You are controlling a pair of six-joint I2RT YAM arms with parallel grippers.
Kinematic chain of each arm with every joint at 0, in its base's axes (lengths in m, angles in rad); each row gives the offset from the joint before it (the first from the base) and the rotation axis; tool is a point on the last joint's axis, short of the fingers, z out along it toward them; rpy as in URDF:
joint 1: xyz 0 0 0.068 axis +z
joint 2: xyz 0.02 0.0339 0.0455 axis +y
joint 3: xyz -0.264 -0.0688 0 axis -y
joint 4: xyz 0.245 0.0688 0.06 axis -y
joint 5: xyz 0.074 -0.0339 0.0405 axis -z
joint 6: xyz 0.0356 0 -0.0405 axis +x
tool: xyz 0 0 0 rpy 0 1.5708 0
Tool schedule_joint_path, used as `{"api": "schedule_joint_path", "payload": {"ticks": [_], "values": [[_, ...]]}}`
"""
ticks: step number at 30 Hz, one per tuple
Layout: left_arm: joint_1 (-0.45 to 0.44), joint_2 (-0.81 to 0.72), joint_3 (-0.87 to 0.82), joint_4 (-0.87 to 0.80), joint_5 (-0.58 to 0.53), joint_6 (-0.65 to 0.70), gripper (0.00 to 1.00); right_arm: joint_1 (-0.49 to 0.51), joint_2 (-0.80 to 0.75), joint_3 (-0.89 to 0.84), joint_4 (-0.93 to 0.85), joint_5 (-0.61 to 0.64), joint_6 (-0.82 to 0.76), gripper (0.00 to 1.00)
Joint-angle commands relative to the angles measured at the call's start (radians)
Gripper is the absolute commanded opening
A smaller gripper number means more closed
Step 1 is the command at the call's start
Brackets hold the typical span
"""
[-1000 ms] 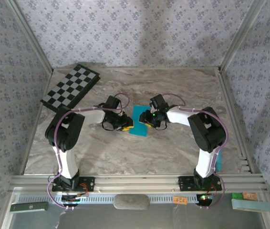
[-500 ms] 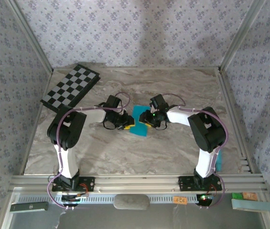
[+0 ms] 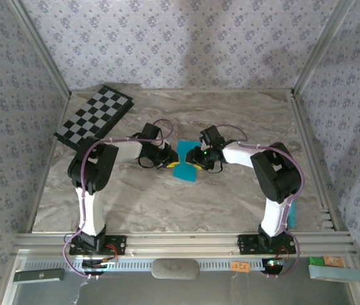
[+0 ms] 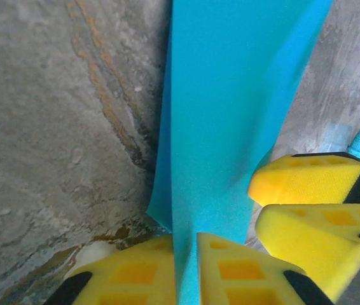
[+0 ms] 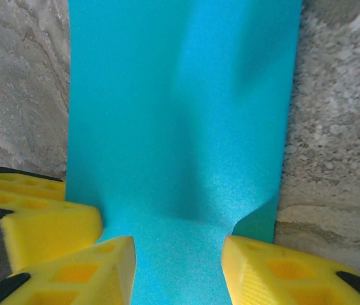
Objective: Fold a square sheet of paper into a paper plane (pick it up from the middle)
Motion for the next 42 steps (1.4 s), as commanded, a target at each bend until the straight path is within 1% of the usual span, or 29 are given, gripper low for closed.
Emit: {"api": "schedule_joint_path", "payload": {"ticks": [1,5,9,10,13,17,19,22,26,30,33,36,42], "values": [[0.002,0.02,0.03,0.004,0.033,-0.007,0.11,-0.005,0.034,-0.038,-0.078,0.044,-0.03,0.45],[0.002,0.013,0.023,0.019,0.034,-0.033,0.05,-0.011,0.003,-0.031,-0.062,0.038,-0.059,0.46],[0.002,-0.014,0.002,0.034,0.014,-0.065,0.03,-0.018,-0.053,-0.013,-0.042,0.029,-0.123,0.49],[0.001,-0.024,-0.008,0.04,0.007,-0.074,0.02,-0.019,-0.073,-0.011,-0.038,0.037,-0.138,0.51],[0.003,-0.062,-0.037,0.052,-0.02,-0.104,0.0,-0.021,-0.13,-0.015,-0.03,0.078,-0.215,0.62],[0.003,-0.122,-0.083,0.065,-0.066,-0.134,0.0,-0.019,-0.203,-0.045,-0.004,0.127,-0.304,0.73],[0.003,-0.145,-0.101,0.066,-0.087,-0.145,0.0,-0.015,-0.235,-0.067,0.015,0.153,-0.342,0.76],[0.005,-0.168,-0.127,0.075,-0.106,-0.168,0.0,0.008,-0.29,-0.113,0.052,0.226,-0.411,0.8],[0.005,-0.186,-0.155,0.1,-0.118,-0.208,0.0,0.056,-0.339,-0.181,0.121,0.295,-0.521,0.82],[0.005,-0.197,-0.173,0.117,-0.124,-0.248,0.0,0.107,-0.358,-0.245,0.202,0.326,-0.638,0.81],[0.005,-0.202,-0.173,0.115,-0.126,-0.269,0.0,0.152,-0.368,-0.301,0.299,0.332,-0.741,0.81],[0.004,-0.202,-0.171,0.119,-0.124,-0.292,0.0,0.195,-0.355,-0.33,0.358,0.324,-0.839,0.81],[0.003,-0.199,-0.162,0.111,-0.118,-0.327,0.0,0.284,-0.286,-0.321,0.387,0.336,-1.037,0.79]]}}
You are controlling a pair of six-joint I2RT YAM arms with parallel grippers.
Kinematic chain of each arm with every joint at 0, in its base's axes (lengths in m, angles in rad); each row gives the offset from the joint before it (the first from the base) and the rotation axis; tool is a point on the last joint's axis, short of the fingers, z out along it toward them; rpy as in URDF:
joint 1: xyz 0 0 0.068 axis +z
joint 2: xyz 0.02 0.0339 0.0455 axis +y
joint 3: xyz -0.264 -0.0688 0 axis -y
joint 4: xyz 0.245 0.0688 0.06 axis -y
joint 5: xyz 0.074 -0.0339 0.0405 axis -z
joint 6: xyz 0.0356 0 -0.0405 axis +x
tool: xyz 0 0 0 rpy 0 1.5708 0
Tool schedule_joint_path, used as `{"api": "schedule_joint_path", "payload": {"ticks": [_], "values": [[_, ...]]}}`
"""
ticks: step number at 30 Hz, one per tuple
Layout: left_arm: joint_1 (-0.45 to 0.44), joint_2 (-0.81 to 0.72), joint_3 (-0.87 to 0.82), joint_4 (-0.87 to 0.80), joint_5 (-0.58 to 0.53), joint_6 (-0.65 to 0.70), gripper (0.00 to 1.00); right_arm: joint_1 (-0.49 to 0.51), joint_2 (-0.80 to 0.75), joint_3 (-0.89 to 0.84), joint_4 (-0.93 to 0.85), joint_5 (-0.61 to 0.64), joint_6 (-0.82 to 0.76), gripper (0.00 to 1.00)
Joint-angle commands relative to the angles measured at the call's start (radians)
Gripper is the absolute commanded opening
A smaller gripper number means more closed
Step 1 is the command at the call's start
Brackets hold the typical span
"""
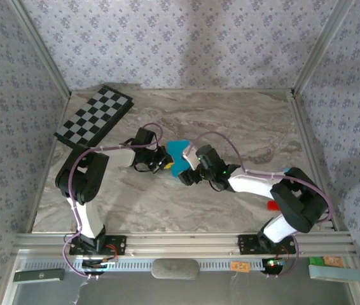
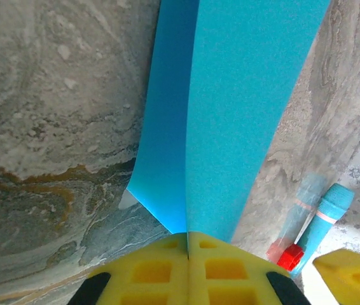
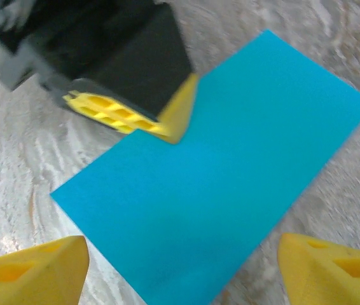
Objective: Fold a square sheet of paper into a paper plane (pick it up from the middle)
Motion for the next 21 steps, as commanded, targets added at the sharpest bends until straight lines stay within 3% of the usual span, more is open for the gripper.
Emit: {"api": "schedule_joint_path", "payload": {"ticks": [1,6,16,21], "values": [[0.003,-0.035,0.014,-0.001,0.004,-0.028,0.0,0.04,0.038,0.0,0.063,0.015,-0.173,0.79],[0.004,-0.021,0.026,-0.006,0.009,-0.031,0.0,0.08,0.058,-0.037,0.129,-0.02,-0.249,0.8],[0.004,-0.019,0.029,-0.01,0.022,-0.029,0.0,0.092,0.143,-0.027,0.22,0.142,-0.263,0.79],[0.004,-0.015,0.027,-0.012,0.023,-0.028,0.0,0.09,0.159,-0.021,0.253,0.148,-0.259,0.71]]}}
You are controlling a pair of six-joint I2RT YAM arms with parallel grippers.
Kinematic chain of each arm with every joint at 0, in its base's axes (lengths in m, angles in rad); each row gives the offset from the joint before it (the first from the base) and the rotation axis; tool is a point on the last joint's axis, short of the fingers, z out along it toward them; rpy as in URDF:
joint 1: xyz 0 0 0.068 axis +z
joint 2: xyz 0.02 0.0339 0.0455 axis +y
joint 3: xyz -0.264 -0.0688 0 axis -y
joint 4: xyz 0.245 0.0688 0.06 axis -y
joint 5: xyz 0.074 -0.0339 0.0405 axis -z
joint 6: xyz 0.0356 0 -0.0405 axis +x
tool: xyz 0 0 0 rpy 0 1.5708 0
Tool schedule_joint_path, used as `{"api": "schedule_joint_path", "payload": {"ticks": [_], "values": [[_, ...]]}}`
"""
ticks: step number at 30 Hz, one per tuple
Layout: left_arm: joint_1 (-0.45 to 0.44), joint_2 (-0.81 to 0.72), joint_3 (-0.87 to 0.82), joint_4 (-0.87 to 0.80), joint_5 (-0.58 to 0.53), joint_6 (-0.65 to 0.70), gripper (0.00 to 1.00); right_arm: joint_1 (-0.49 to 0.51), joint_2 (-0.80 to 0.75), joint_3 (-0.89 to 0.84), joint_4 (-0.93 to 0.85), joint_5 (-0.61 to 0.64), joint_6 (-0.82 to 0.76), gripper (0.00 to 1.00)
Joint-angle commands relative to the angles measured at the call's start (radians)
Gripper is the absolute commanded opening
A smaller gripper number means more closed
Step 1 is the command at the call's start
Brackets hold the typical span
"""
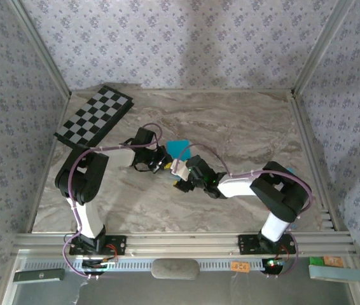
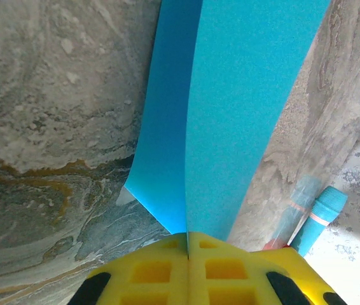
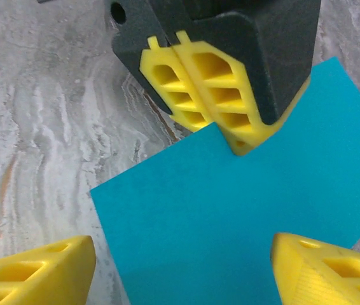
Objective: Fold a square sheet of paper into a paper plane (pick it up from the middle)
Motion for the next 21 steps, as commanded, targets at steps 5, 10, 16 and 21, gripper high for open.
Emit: {"api": "schedule_joint_path", "payload": {"ticks": [5,10,16,21], "values": [[0.004,-0.011,0.026,-0.013,0.016,-0.004,0.0,-0.006,-0.01,0.005,0.052,-0.024,0.013,0.6],[0.003,-0.007,0.026,-0.016,0.019,-0.002,0.0,-0.015,-0.026,-0.006,0.059,-0.056,0.034,0.49],[0.004,-0.002,0.024,-0.024,0.019,0.004,0.0,-0.027,-0.026,-0.002,0.06,-0.104,0.053,0.37],[0.004,-0.002,0.021,-0.024,0.018,0.004,0.0,-0.036,-0.031,0.002,0.053,-0.144,0.067,0.29]]}}
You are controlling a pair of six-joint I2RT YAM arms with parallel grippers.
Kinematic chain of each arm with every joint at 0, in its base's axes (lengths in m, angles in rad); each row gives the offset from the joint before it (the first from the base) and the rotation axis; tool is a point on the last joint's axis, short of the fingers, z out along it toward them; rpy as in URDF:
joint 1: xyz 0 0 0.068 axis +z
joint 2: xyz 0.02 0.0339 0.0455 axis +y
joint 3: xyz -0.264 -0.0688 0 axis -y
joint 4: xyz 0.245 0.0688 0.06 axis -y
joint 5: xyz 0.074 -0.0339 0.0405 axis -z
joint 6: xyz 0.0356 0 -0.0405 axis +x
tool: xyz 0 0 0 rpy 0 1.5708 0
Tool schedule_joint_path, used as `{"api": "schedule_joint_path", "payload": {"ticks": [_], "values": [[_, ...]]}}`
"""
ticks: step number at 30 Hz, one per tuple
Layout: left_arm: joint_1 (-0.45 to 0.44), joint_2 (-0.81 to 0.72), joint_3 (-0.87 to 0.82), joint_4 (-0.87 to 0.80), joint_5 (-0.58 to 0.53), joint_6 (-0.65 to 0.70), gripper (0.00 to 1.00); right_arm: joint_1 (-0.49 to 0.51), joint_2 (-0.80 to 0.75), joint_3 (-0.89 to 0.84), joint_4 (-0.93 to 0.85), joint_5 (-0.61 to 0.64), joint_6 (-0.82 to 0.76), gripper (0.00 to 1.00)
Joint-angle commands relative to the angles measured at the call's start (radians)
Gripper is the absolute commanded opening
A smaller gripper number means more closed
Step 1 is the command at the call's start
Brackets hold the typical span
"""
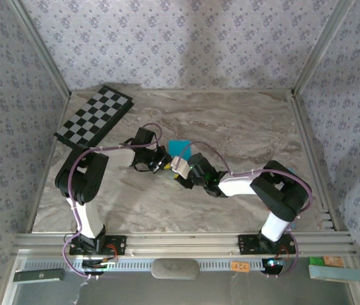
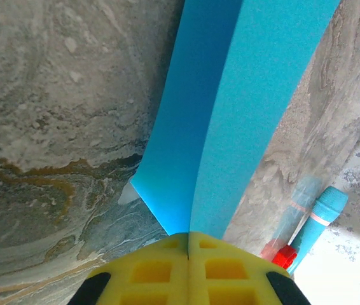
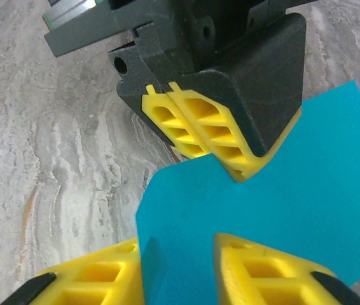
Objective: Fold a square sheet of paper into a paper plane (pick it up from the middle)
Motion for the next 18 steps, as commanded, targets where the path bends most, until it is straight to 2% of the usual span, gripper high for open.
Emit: {"api": "schedule_joint_path", "payload": {"ticks": [1,4,9,12,18], "values": [[0.004,-0.004,0.021,-0.021,0.019,0.003,0.01,-0.009,-0.031,0.004,0.005,-0.053,0.024,0.28],[0.005,-0.011,0.022,-0.037,0.009,0.014,0.09,-0.015,-0.037,0.004,-0.014,-0.088,0.031,0.23],[0.062,-0.079,0.005,-0.112,-0.047,0.07,0.31,-0.032,-0.053,-0.013,-0.039,-0.157,0.054,0.16],[0.1,-0.143,-0.003,-0.143,-0.078,0.11,0.41,-0.047,-0.062,-0.024,-0.048,-0.223,0.073,0.13],[0.09,-0.168,0.038,-0.14,-0.065,0.159,0.44,-0.071,-0.049,-0.025,-0.053,-0.338,0.139,0.07]]}}
